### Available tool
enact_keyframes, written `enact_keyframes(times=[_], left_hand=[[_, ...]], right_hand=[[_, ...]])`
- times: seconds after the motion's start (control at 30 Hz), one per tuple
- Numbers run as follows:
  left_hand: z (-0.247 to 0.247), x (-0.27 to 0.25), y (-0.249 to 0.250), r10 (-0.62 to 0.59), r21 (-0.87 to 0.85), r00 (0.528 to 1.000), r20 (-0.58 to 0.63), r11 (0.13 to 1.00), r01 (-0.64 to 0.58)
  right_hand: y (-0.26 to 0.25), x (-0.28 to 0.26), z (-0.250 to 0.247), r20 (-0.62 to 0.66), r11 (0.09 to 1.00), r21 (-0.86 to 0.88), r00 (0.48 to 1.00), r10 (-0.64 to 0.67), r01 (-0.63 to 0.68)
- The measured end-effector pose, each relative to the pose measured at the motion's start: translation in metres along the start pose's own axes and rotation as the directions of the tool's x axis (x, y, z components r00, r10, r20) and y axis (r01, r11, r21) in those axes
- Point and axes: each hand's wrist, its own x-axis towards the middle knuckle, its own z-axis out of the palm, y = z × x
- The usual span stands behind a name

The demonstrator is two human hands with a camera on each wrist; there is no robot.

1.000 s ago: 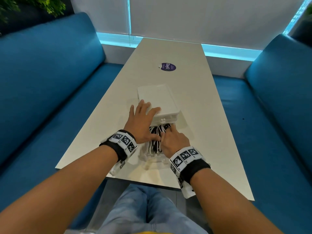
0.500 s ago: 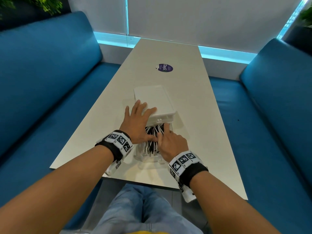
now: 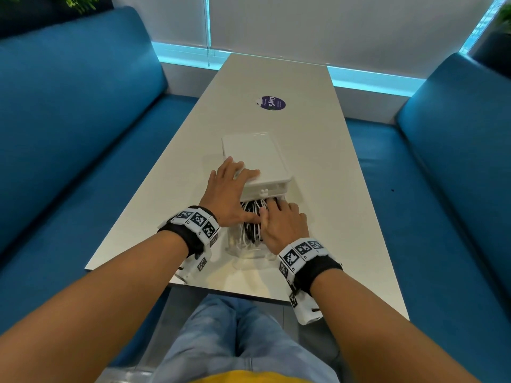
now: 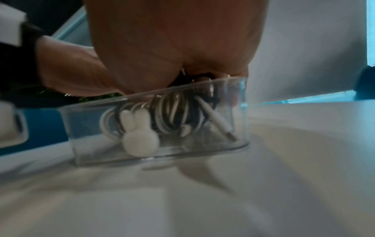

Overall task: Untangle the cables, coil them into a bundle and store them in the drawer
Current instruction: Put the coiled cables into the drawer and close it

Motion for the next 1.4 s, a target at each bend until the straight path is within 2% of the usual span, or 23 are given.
enact_keyframes(times=[0.13,0.27,0.4,0.43,0.5,0.6,0.7,0.77,0.83,0.93,1.03,1.23,1.3,1.4], left_hand=[[-0.006,-0.001,-0.001,0.02,-0.043,0.998,0.065,0.999,-0.017],[-0.005,-0.002,0.0,0.0,0.025,0.997,0.084,1.0,-0.002],[0.0,-0.002,0.005,-0.031,0.103,0.999,0.043,0.994,0.026],[0.001,-0.002,0.006,-0.033,0.101,0.999,0.04,0.994,0.029],[0.001,-0.004,0.007,-0.04,0.085,0.999,0.037,0.996,0.037],[0.003,-0.003,0.007,-0.047,0.079,0.999,0.02,0.996,0.045],[0.005,-0.003,0.008,-0.045,0.071,0.999,-0.006,0.996,0.046],[0.004,-0.003,0.008,-0.05,0.058,0.999,-0.008,0.997,0.051],[0.003,-0.003,0.006,-0.053,0.034,0.999,-0.001,0.998,0.053],[0.003,-0.001,0.002,-0.032,-0.001,0.999,0.009,0.999,0.032],[0.001,0.0,0.001,-0.026,-0.027,1.0,0.012,0.999,0.026],[-0.004,0.0,-0.001,-0.01,-0.023,1.0,0.002,1.0,0.01],[-0.005,0.001,-0.002,-0.008,0.001,1.0,-0.004,1.0,0.008],[-0.008,0.002,-0.004,0.003,-0.015,1.0,0.011,1.0,-0.003]], right_hand=[[0.001,0.012,0.005,0.055,0.997,0.047,0.997,0.061,-0.063],[-0.006,0.012,0.01,0.01,0.974,0.149,0.986,0.169,-0.169],[-0.007,-0.001,0.002,-0.114,0.869,0.47,0.966,0.232,-0.153],[-0.004,-0.008,-0.001,-0.132,0.862,0.492,0.968,0.212,-0.121],[0.005,-0.024,-0.008,-0.113,0.905,0.424,0.988,0.101,-0.044],[0.016,-0.04,-0.023,0.049,0.963,0.254,0.994,-0.101,0.085],[0.021,-0.044,-0.032,0.25,0.966,0.145,0.937,-0.243,0.212],[0.021,-0.045,-0.032,0.369,0.96,0.008,0.891,-0.264,0.281],[0.022,-0.045,-0.028,0.432,0.943,-0.104,0.869,-0.243,0.316],[0.02,-0.037,-0.025,0.43,0.93,-0.145,0.868,-0.249,0.339],[0.016,-0.025,-0.026,0.422,0.948,-0.132,0.882,-0.211,0.29],[0.0,-0.01,-0.021,0.392,0.948,-0.156,0.899,-0.198,0.277],[-0.001,-0.008,-0.017,0.319,0.964,-0.083,0.923,-0.214,0.252],[0.004,-0.016,-0.012,0.106,0.955,-0.068,0.954,-0.28,0.288]])
